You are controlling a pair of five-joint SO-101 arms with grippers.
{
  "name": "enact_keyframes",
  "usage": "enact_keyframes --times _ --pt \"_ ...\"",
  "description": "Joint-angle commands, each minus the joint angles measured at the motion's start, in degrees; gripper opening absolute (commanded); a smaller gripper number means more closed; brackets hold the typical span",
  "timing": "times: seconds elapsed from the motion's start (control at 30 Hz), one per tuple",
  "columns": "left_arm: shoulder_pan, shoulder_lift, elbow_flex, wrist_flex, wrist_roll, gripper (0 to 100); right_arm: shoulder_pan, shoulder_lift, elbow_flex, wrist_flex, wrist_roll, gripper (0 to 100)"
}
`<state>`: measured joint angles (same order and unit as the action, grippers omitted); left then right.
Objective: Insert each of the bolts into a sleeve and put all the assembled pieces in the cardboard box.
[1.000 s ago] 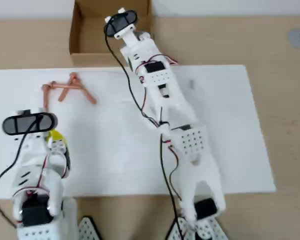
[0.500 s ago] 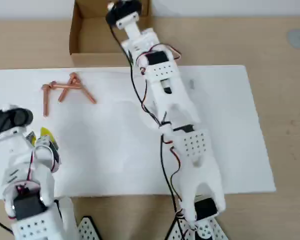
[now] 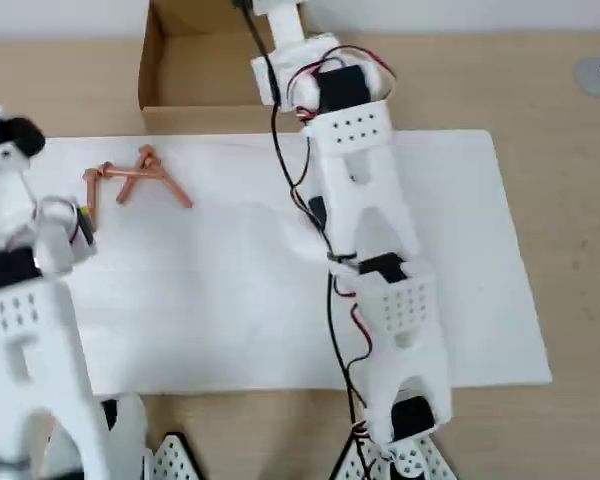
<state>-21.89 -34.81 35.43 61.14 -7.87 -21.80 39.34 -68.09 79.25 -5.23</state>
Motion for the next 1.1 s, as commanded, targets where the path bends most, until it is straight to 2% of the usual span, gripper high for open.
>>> enact_keyframes --times 0.0,0.13,0.23,0.47,0.7,1.07 --pt "-0.6 10.2 -9.2 -0.7 -2.7 9 -1.1 -6.0 -8.7 8.9 -0.6 14.6" --pt "-0.6 19.8 -15.0 1.3 -8.5 9 -1.1 -6.5 -17.2 18.0 -0.6 14.6" --pt "-0.8 25.4 -19.2 0.9 -9.8 9 -1.1 -6.5 -24.4 23.4 -0.6 14.6" --pt "-2.8 38.8 -30.7 1.4 -11.3 9 -1.2 -10.6 -26.8 23.2 -0.7 14.6" --pt "-1.3 50.9 -39.0 1.4 -11.1 9 -3.7 -12.3 -26.8 23.2 -0.7 14.6" --pt "0.2 52.4 -40.7 0.9 -9.4 9 -5.5 -12.1 -26.7 23.2 -0.7 14.6"
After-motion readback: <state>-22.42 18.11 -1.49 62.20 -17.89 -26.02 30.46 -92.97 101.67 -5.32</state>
